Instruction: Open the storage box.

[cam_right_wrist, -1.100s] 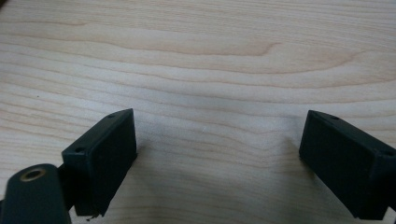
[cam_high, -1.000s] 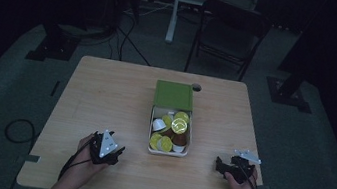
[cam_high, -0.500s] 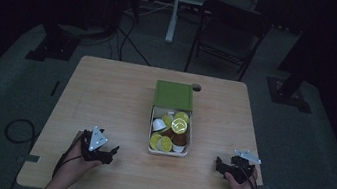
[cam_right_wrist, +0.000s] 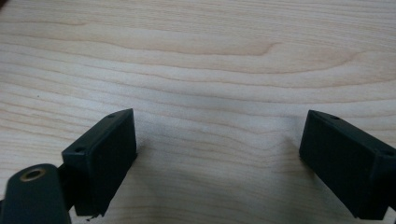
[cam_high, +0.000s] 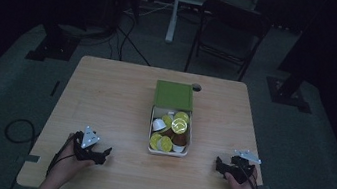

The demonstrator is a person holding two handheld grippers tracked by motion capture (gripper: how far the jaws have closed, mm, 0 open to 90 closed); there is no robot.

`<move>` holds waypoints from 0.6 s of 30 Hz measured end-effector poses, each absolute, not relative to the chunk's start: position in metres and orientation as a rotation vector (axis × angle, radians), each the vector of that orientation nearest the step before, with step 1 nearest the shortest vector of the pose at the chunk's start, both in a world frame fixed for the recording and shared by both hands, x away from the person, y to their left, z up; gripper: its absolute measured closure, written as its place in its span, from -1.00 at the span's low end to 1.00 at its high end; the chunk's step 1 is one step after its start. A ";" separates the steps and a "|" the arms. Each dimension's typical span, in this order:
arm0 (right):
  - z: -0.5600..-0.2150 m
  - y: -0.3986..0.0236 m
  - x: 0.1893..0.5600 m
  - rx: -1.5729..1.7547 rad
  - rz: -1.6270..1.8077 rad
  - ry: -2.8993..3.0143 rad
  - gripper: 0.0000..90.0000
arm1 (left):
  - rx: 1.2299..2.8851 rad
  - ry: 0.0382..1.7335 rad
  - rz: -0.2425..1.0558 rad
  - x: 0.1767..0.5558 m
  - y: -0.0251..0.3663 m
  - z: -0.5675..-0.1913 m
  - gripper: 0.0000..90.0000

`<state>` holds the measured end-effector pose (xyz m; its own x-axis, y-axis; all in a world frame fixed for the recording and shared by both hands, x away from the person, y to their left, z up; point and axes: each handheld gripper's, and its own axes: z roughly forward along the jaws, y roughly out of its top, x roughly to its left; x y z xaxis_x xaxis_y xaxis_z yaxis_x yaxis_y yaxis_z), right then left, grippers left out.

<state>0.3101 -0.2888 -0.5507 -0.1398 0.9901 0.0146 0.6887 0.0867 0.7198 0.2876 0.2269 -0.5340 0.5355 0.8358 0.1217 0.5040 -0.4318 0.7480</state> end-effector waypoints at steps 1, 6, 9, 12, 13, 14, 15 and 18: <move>-0.551 -0.289 0.310 1.648 0.815 1.885 -0.77 | 2.112 1.088 0.640 0.288 0.229 -0.535 -0.67; -0.551 -0.289 0.310 1.644 0.817 1.890 -0.76 | 2.111 1.119 0.639 0.289 0.234 -0.540 -0.67; -0.551 -0.289 0.310 1.643 0.817 1.891 -0.77 | 2.109 1.136 0.648 0.289 0.235 -0.542 -0.67; -0.551 -0.289 0.310 1.643 0.817 1.891 -0.76 | 2.107 1.150 0.642 0.290 0.237 -0.544 -0.66; -0.551 -0.289 0.310 1.641 0.818 1.893 -0.76 | 2.109 1.157 0.643 0.291 0.237 -0.544 -0.66; -0.551 -0.289 0.310 1.639 0.819 1.895 -0.76 | 2.101 1.159 0.649 0.291 0.238 -0.544 -0.66; -0.551 -0.290 0.311 1.636 0.821 1.899 -0.76 | 2.091 1.165 0.655 0.291 0.238 -0.544 -0.66; -0.551 -0.290 0.311 1.631 0.824 1.905 -0.76 | 2.100 1.206 0.649 0.292 0.240 -0.545 -0.67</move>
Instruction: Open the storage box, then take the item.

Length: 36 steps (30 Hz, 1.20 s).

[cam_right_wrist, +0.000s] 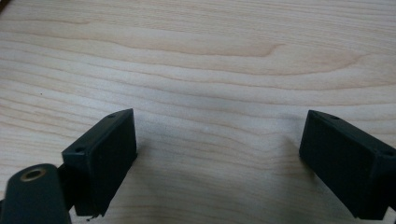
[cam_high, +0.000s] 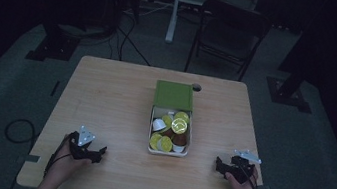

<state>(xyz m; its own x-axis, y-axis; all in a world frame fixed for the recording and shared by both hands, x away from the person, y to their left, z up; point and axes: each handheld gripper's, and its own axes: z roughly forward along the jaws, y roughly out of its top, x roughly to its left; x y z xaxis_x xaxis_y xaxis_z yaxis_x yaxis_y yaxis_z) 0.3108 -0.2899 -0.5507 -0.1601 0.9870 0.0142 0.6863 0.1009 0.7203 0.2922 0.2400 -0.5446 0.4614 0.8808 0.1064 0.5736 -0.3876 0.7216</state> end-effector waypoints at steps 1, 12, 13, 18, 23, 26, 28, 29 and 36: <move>-0.551 -0.290 0.311 1.630 0.824 1.905 -0.76 | 2.090 1.221 0.638 0.293 0.240 -0.545 -0.67; -0.551 -0.290 0.311 1.627 0.825 1.912 -0.76 | 2.050 1.304 0.558 0.296 0.244 -0.545 -0.67; -0.551 -0.290 0.311 1.627 0.825 1.912 -0.76 | 2.050 1.304 0.557 0.296 0.244 -0.545 -0.67; -0.551 -0.289 0.310 1.631 0.821 1.905 -0.76 | 2.050 1.302 0.557 0.296 0.244 -0.545 -0.67; -0.550 -0.288 0.309 1.642 0.810 1.897 -0.76 | 2.051 1.303 0.557 0.296 0.244 -0.545 -0.68; -0.549 -0.287 0.309 1.646 0.802 1.908 -0.76 | 2.050 1.304 0.557 0.296 0.244 -0.545 -0.68; -0.549 -0.287 0.308 1.646 0.801 1.911 -0.76 | 2.050 1.304 0.557 0.296 0.244 -0.545 -0.68; -0.549 -0.286 0.307 1.653 0.799 1.908 -0.76 | 2.051 1.304 0.555 0.296 0.244 -0.545 -0.68; -0.544 -0.281 0.302 1.678 0.834 1.909 -0.76 | 2.054 1.303 0.552 0.296 0.244 -0.545 -0.70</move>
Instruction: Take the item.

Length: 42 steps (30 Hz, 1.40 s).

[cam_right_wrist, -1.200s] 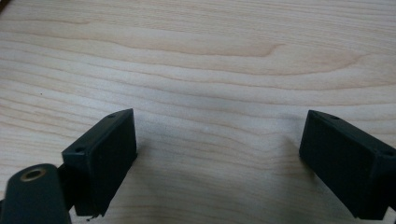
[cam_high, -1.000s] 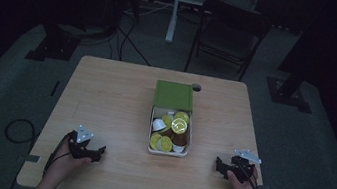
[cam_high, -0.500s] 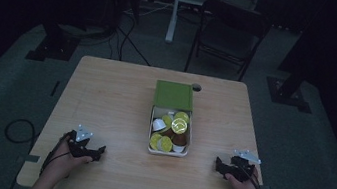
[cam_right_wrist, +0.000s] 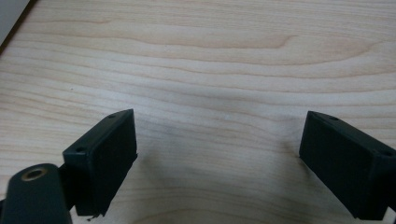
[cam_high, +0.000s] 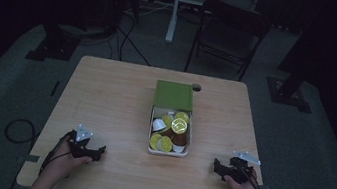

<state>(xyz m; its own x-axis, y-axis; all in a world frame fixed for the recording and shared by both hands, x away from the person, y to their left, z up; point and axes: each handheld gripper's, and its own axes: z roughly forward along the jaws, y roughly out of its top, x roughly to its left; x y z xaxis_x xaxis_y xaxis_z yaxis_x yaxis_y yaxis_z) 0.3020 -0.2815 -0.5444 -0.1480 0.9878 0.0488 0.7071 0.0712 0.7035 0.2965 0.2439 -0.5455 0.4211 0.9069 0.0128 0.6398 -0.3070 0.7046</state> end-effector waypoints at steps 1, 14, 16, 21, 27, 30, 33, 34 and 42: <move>-0.544 -0.281 0.302 1.680 0.828 1.910 -0.72 | 2.054 1.303 0.553 0.297 0.244 -0.545 -0.70; -0.528 -0.270 0.299 1.627 0.868 1.921 -0.70 | 2.055 1.303 0.552 0.297 0.244 -0.546 -0.72; -0.525 -0.267 0.298 1.619 0.865 1.935 -0.70 | 2.056 1.303 0.552 0.297 0.243 -0.546 -0.73; -0.515 -0.260 0.297 1.584 0.893 1.946 -0.69 | 2.056 1.303 0.553 0.297 0.243 -0.546 -0.73; -0.497 -0.247 0.294 1.542 0.954 1.943 -0.66 | 2.055 1.303 0.553 0.297 0.243 -0.546 -0.73; -0.488 -0.240 0.292 1.514 0.984 1.945 -0.66 | 2.055 1.303 0.553 0.297 0.243 -0.546 -0.73; -0.478 -0.233 0.290 1.478 1.018 1.955 -0.66 | 2.055 1.303 0.553 0.297 0.243 -0.546 -0.73; -0.476 -0.231 0.289 1.470 1.027 1.956 -0.66 | 2.055 1.303 0.553 0.297 0.243 -0.546 -0.73; -0.458 -0.213 0.283 1.383 1.099 1.990 -0.66 | 2.055 1.303 0.553 0.297 0.243 -0.546 -0.73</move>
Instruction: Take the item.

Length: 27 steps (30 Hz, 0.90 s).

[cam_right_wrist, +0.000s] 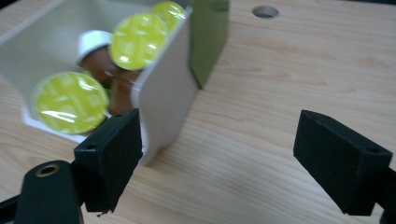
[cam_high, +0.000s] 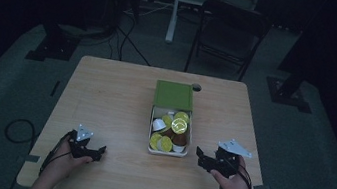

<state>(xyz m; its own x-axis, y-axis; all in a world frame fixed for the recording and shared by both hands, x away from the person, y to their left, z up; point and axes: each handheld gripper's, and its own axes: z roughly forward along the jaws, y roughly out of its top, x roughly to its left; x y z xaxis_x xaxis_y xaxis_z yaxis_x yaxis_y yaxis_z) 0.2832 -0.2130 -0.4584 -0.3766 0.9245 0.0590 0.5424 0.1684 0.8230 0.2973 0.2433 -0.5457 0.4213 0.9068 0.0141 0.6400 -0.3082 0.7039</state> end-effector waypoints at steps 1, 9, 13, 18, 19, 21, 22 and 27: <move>-0.457 -0.211 0.283 1.377 1.104 1.992 -0.66 | 2.055 1.303 0.553 0.297 0.243 -0.546 -0.73; -0.446 -0.195 0.278 1.300 1.149 2.023 -0.66 | 2.055 1.303 0.553 0.297 0.243 -0.546 -0.73; -0.443 -0.186 0.276 1.270 1.171 2.042 -0.62 | 2.055 1.303 0.553 0.297 0.243 -0.546 -0.73; -0.441 -0.174 0.276 1.229 1.188 2.070 -0.62 | 2.055 1.303 0.553 0.297 0.243 -0.546 -0.73; -0.441 -0.171 0.276 1.222 1.190 2.077 -0.62 | 2.055 1.303 0.553 0.297 0.243 -0.546 -0.73; -0.442 -0.166 0.277 1.205 1.194 2.087 -0.62 | 2.055 1.303 0.553 0.297 0.243 -0.546 -0.73; -0.442 -0.164 0.277 1.197 1.196 2.096 -0.62 | 2.055 1.303 0.553 0.297 0.243 -0.546 -0.73; -0.446 -0.152 0.279 1.182 1.216 2.129 -0.56 | 2.055 1.303 0.553 0.297 0.243 -0.546 -0.73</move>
